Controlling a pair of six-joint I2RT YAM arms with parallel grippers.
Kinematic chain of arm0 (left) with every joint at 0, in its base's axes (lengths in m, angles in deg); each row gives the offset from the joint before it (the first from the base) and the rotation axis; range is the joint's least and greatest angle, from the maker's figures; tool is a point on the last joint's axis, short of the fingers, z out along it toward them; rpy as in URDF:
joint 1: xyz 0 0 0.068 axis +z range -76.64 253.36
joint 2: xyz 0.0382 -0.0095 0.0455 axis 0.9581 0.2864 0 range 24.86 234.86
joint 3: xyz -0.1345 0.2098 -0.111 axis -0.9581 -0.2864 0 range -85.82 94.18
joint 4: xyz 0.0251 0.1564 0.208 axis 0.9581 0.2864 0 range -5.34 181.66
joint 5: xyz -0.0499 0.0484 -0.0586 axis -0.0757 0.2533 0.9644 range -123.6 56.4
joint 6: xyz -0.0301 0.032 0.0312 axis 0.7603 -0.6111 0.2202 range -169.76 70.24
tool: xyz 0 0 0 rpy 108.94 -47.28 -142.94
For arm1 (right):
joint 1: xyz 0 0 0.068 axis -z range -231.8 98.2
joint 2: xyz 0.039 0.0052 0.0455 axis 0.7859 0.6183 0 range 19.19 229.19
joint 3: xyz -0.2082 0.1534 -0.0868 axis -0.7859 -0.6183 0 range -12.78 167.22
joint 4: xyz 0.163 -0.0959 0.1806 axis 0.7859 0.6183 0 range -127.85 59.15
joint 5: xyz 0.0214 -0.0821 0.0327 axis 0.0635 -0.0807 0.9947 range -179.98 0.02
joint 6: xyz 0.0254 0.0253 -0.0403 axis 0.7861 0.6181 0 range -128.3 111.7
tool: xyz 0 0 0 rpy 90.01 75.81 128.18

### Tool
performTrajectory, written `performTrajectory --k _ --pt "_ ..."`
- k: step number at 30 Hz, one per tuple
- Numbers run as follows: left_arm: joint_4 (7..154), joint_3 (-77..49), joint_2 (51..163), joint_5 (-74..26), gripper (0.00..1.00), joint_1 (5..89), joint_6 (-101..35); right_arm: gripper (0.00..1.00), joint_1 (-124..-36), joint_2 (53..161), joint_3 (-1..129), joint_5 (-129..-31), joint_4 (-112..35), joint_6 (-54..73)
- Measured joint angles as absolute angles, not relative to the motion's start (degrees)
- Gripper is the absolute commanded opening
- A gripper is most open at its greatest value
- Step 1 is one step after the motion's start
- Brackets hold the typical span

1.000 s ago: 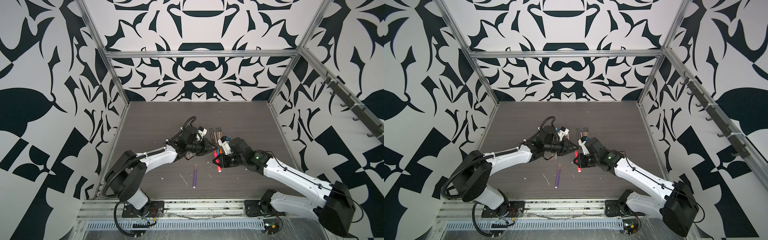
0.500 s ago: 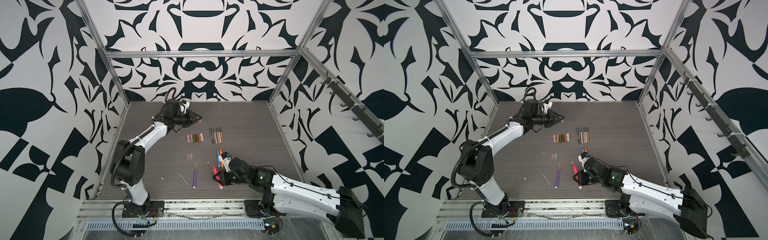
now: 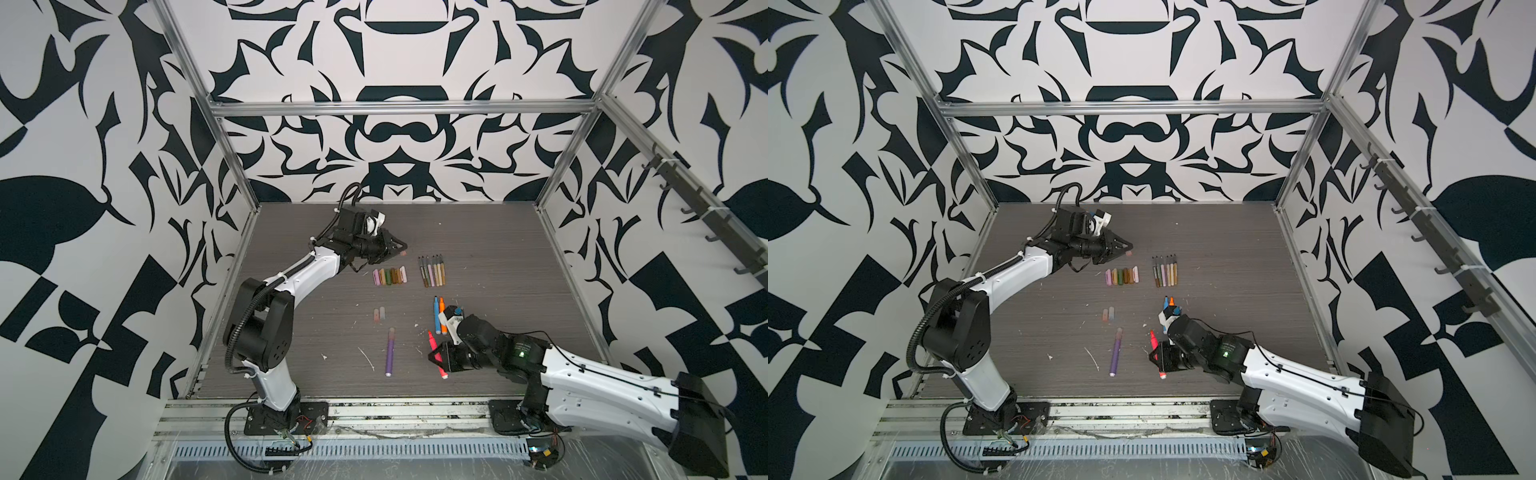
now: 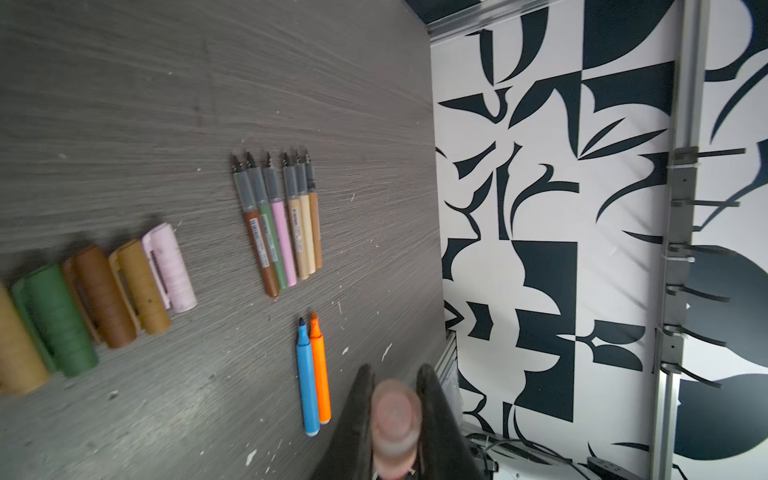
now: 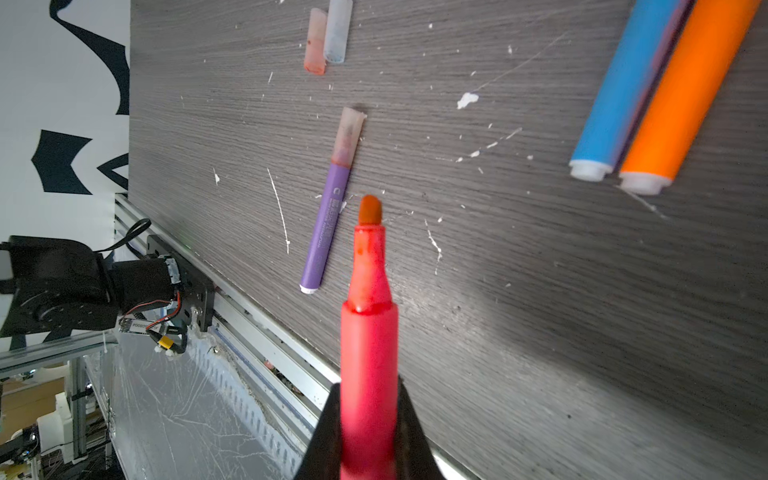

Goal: Open the pen caps
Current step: 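Lower the pink cap beside the other caps with the left gripper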

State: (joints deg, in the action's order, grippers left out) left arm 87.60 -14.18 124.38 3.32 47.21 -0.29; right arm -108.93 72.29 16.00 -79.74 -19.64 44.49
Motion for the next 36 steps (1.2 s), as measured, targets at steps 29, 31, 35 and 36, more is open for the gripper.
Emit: performTrajectory --k 29,31,35,36 --pt "107.7 -32.8 111.3 -14.4 0.0 47.2 -15.5 0.0 -102.8 74.0 16.1 -76.0 -19.7 41.2" --pt "108.7 -32.8 111.3 -15.2 0.0 47.2 -16.2 0.0 -102.8 74.0 16.1 -76.0 -19.7 41.2" --pt "110.0 -32.8 111.9 -16.1 0.0 47.2 -17.2 0.0 -102.8 74.0 16.1 -76.0 -19.7 41.2" --pt "110.2 -32.8 112.2 -16.1 0.0 47.2 -17.4 0.0 -102.8 74.0 16.1 -76.0 -19.7 41.2"
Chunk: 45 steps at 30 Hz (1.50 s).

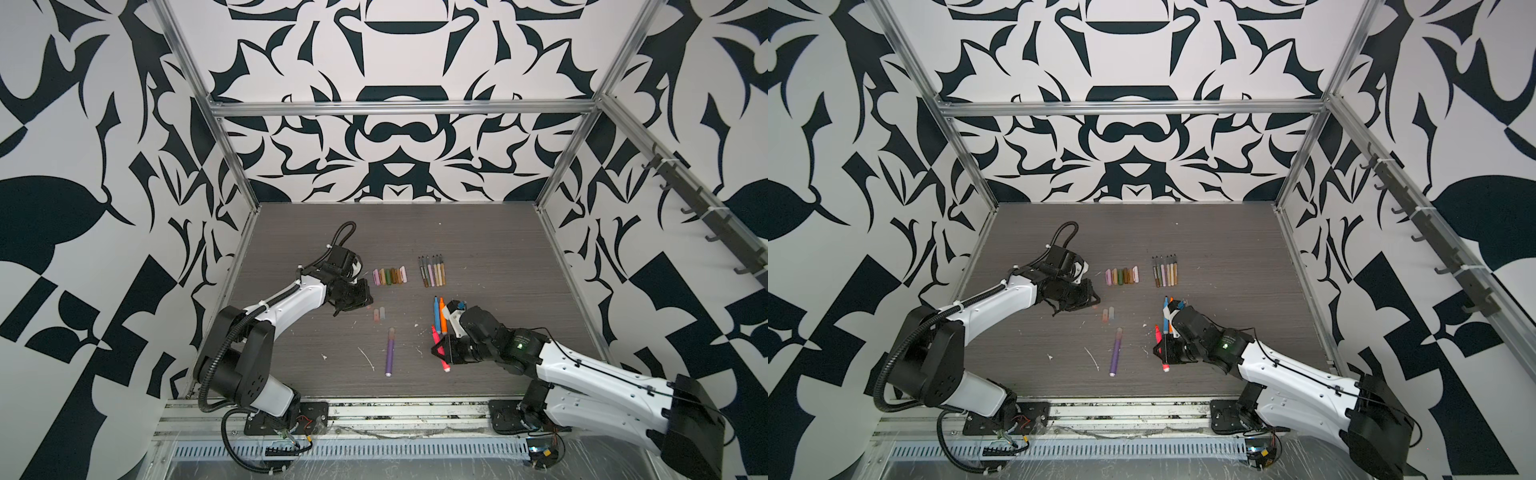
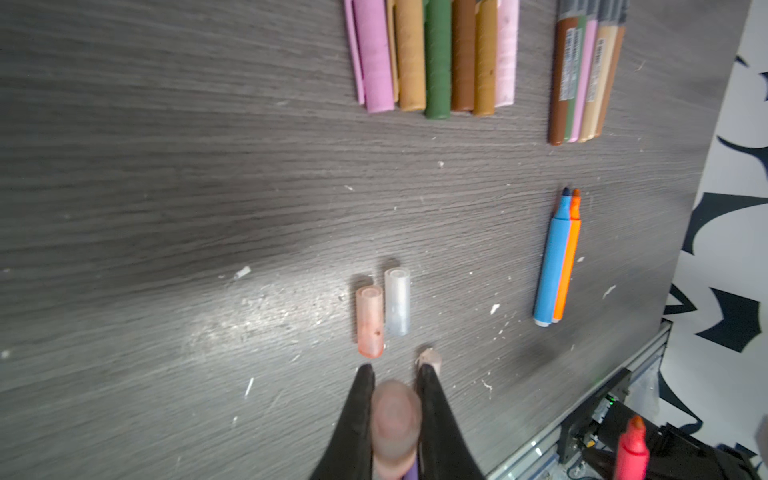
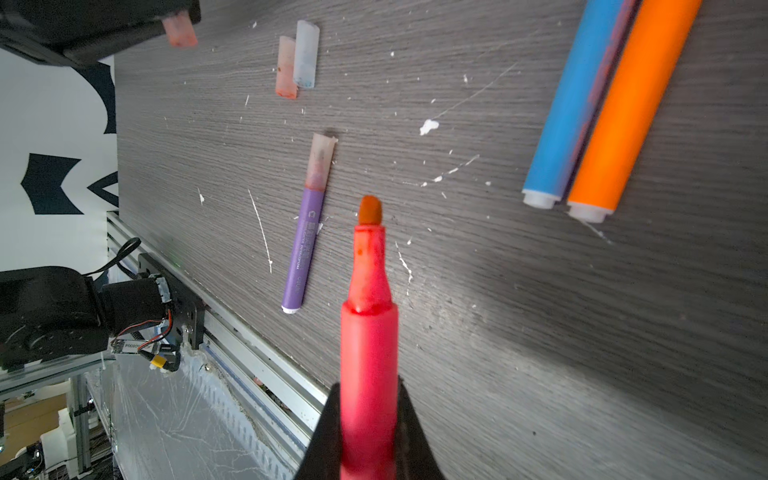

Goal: Open the pen caps
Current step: 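Lower the pink cap beside the other caps with the left gripper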

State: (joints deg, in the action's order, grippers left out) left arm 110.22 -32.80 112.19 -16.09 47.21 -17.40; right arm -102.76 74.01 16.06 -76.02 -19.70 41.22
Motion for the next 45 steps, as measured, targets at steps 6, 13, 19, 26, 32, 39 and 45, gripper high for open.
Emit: performTrajectory --k 6,13,19,26,32,39,45 --pt "110.7 -32.8 114.2 -16.2 0.0 47.2 -18.4 0.0 -102.8 74.0 16.1 -76.0 -19.7 41.2" --pt "110.7 -32.8 116.2 -16.0 0.0 47.2 -19.3 0.0 -102.8 74.8 16.1 -76.0 -19.7 41.2" --pt "110.7 -32.8 119.2 -15.7 0.0 47.2 -19.7 0.0 -102.8 74.9 16.1 -76.0 -19.7 41.1" --pt "110.5 -32.8 120.3 -15.1 0.08 47.2 -19.7 0.0 -102.7 74.9 16.1 -76.0 -19.7 41.0" --pt "110.3 -32.8 120.7 -14.3 0.09 47.2 -19.7 0.0 -102.6 74.9 16.1 -76.0 -19.7 41.0" --pt "110.2 -32.8 120.9 -13.5 0.14 47.2 -19.7 0.0 -102.5 74.9 16.1 -76.0 -19.7 40.8" --pt "110.2 -32.8 121.0 -13.0 0.18 47.1 -19.7 0.0 -102.5 74.9 16.3 -76.0 -19.7 40.6"
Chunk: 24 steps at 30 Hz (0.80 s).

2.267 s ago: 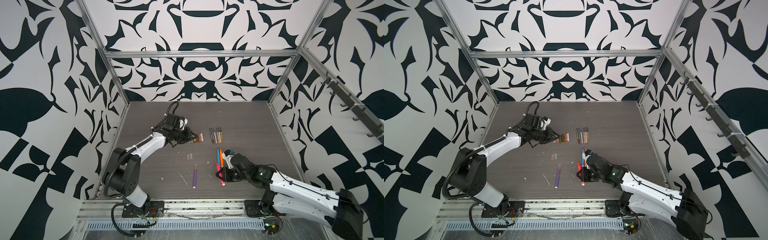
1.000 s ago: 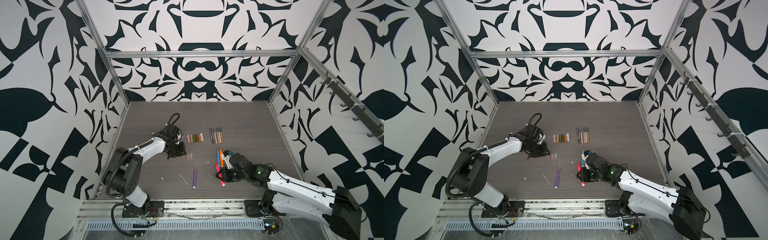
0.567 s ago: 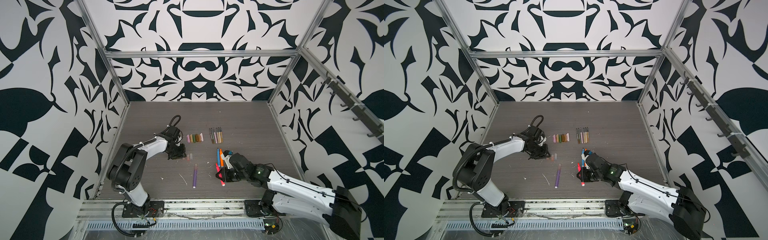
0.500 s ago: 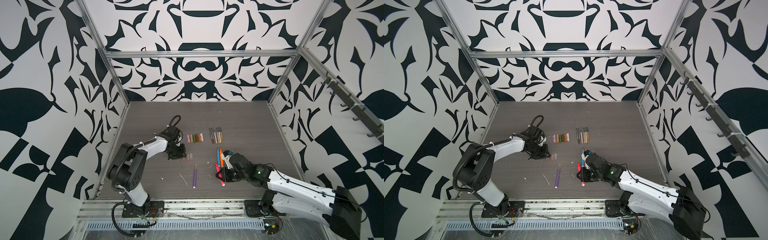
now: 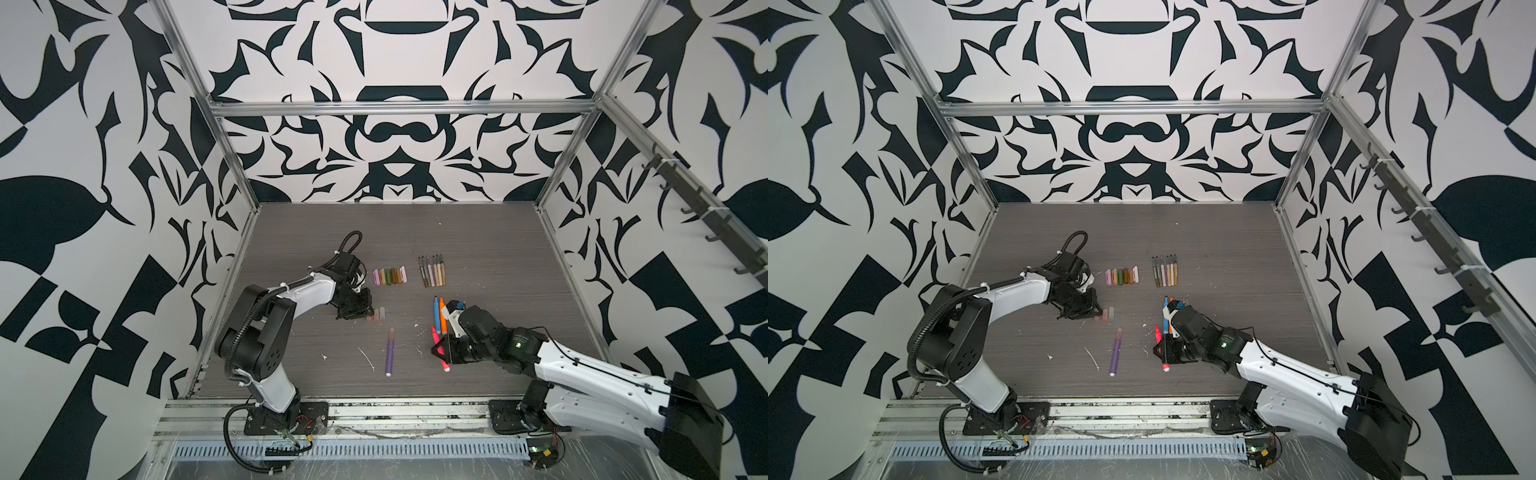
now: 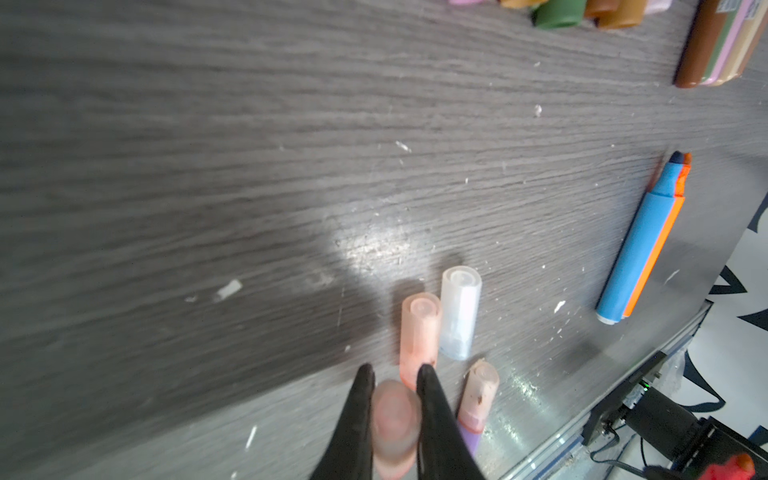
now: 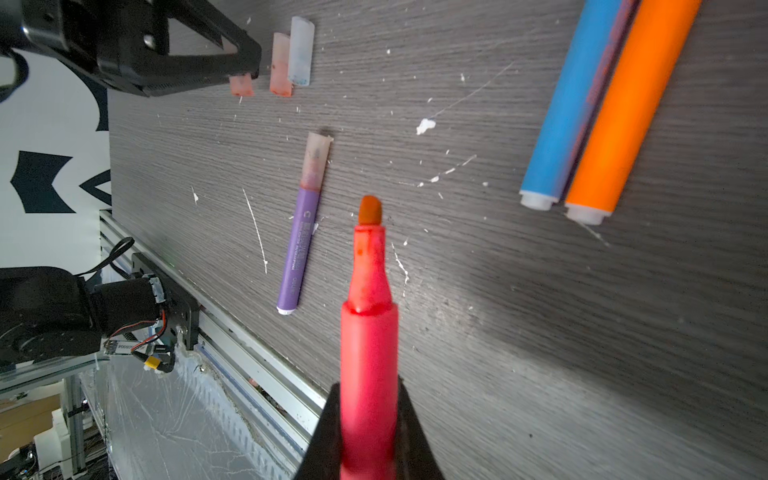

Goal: Open the pen caps
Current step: 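Lower the pink cap beside the other caps with the left gripper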

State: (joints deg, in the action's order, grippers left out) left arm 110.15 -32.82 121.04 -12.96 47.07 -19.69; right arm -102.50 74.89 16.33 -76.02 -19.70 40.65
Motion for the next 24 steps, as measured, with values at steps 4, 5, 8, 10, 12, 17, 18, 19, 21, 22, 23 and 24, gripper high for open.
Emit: performTrajectory --k 4,5,8,10,12,17,18,19,21,22,23,24 --pt "110.0 -32.8 121.3 -12.8 0.18 47.0 -19.7 0.0 -102.5 74.9 16.3 -76.0 -19.7 40.6" --pt "110.0 -32.8 121.6 -12.8 0.19 46.9 -19.7 0.0 -102.5 74.9 16.3 -76.0 -19.7 40.6" --pt "109.8 -32.8 122.5 -12.8 0.22 46.7 -19.7 0.0 -102.5 74.9 16.3 -76.0 -19.7 40.6" --pt "109.8 -32.8 122.9 -12.7 0.25 46.7 -19.7 0.0 -102.5 74.9 16.3 -76.0 -19.7 40.6" --pt "109.7 -32.8 122.9 -12.6 0.26 46.6 -19.7 0.0 -102.5 74.9 16.3 -76.0 -19.7 40.6" --pt "109.5 -32.8 122.9 -12.2 0.29 46.5 -19.7 0.0 -102.5 74.9 16.3 -76.0 -19.7 40.6" --pt "109.5 -32.8 122.9 -12.2 0.29 46.5 -19.7 0.0 -102.5 74.9 16.3 -76.0 -19.7 40.6" --pt "109.5 -32.8 122.9 -12.1 0.29 46.5 -19.7 0.0 -102.5 74.9 16.3 -76.0 -19.7 40.6" --pt "109.5 -32.8 122.9 -12.1 0.29 46.5 -19.7 0.0 -102.5 74.9 16.3 -76.0 -19.7 40.6" --pt "109.4 -32.8 122.9 -12.1 0.29 46.5 -19.7 0.0 -102.5 74.9 16.3 -76.0 -19.7 40.6" --pt "109.4 -32.8 122.9 -12.1 0.29 46.5 -19.7 0.0 -102.5 74.9 16.3 -76.0 -19.7 40.6" --pt "109.4 -32.8 122.9 -12.1 0.29 46.4 -19.7 0.0 -102.5 74.9 16.3 -76.0 -19.7 40.6"
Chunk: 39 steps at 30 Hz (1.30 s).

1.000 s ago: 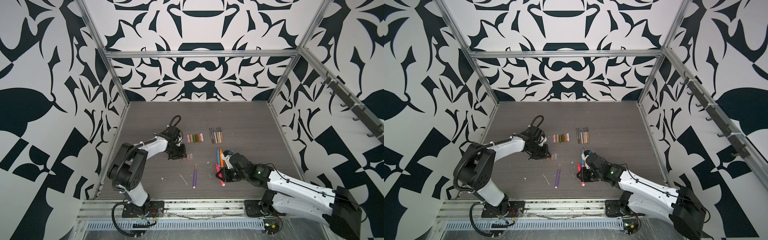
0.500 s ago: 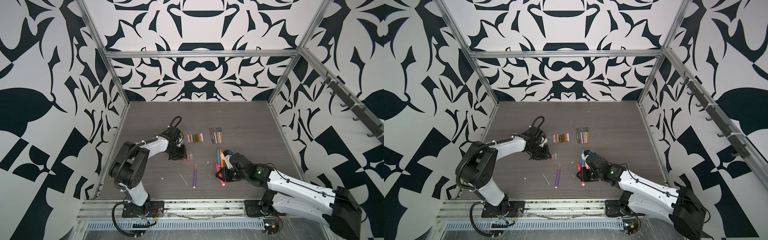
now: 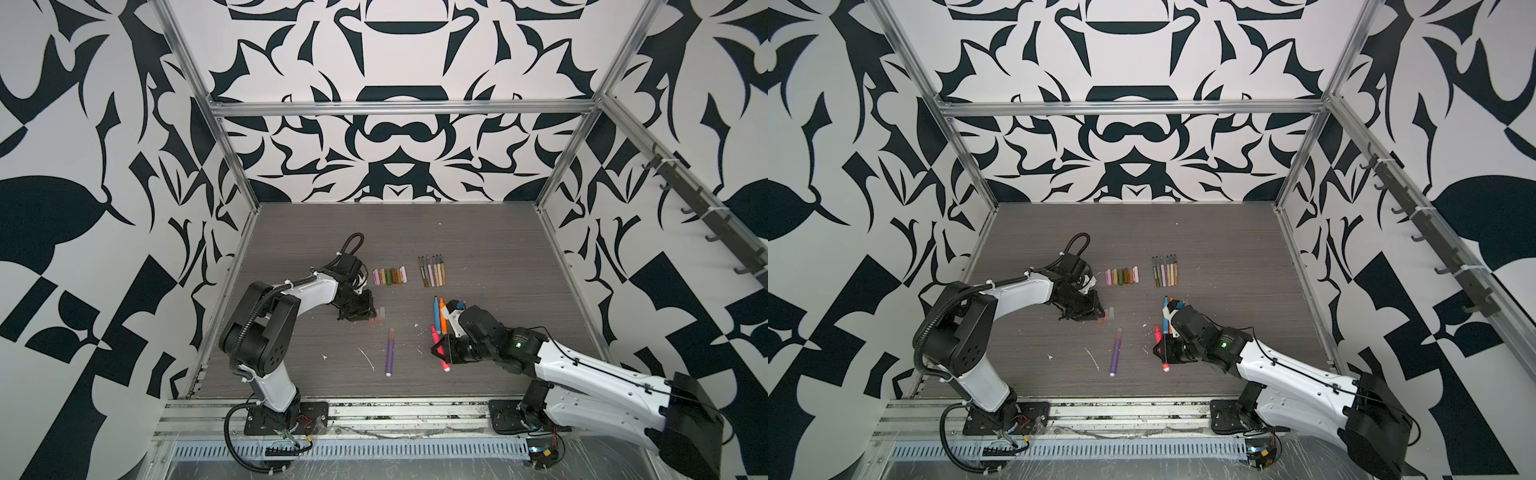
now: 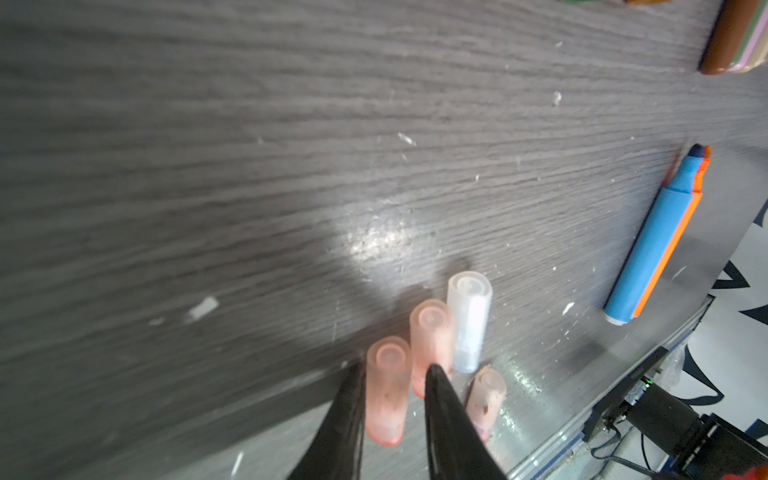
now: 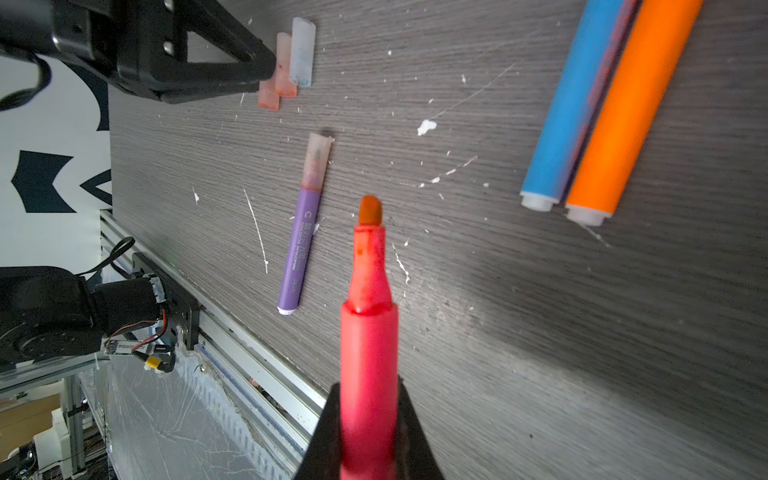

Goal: Open the pen caps
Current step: 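Lower the pink cap beside the other caps with the left gripper, then lay the uncapped pink marker beside the orange marker and open the right gripper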

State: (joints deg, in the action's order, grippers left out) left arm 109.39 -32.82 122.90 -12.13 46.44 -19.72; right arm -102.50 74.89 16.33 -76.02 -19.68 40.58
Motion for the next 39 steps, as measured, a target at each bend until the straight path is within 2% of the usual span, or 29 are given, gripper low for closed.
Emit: performTrajectory --k 39 --pt "108.3 -32.8 122.9 -11.1 0.29 46.4 -18.1 0.0 -94.8 74.9 22.0 -73.8 -13.1 34.1"
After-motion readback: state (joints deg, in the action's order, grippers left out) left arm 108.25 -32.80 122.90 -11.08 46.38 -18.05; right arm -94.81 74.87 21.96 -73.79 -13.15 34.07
